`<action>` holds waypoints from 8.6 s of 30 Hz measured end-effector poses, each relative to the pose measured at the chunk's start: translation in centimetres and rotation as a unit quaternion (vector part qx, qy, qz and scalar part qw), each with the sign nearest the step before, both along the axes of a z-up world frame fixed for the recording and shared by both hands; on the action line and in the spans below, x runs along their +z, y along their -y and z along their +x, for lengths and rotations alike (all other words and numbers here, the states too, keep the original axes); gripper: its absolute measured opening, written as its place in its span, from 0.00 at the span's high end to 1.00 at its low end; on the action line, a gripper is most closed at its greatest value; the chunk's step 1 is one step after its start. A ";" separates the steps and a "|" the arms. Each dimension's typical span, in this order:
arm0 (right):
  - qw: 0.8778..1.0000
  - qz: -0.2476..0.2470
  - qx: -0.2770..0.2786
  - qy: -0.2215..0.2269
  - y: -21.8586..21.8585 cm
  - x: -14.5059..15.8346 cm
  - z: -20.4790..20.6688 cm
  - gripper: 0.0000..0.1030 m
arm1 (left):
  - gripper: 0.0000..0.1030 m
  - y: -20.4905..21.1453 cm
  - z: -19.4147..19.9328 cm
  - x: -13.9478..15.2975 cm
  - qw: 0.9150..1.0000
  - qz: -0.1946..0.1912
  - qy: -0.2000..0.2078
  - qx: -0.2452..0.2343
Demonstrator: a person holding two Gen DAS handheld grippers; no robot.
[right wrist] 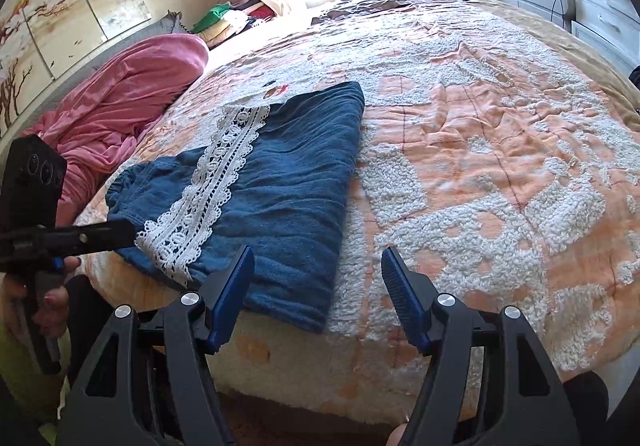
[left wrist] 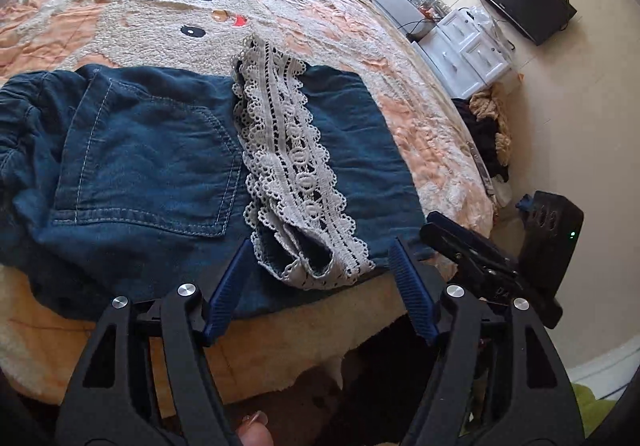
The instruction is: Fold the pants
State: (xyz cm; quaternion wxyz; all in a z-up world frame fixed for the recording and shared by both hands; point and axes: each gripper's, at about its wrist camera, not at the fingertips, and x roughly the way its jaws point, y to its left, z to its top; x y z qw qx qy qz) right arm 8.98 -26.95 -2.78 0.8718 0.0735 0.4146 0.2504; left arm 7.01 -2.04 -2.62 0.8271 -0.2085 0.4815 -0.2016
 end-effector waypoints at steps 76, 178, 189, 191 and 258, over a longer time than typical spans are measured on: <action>0.991 -0.044 0.092 0.084 -8.5 5.6 -1.2 0.25 | 0.10 -10.6 -7.2 2.7 0.973 0.151 0.055 0.168; 0.990 -0.026 0.133 -0.029 -6.0 1.7 11.8 0.33 | 0.37 8.3 1.8 1.2 0.991 0.100 0.085 -0.023; 0.993 0.017 0.110 -0.039 -3.4 1.4 11.7 0.31 | 0.29 7.9 1.2 2.1 0.991 0.098 0.089 -0.025; 0.994 0.021 0.100 -0.031 -2.8 2.0 11.2 0.31 | 0.27 7.7 1.1 2.4 0.990 0.100 0.092 -0.024; 0.940 -0.143 0.274 0.145 -10.6 -0.1 -4.2 0.94 | 0.44 2.2 11.6 -0.7 0.985 0.166 0.028 -0.039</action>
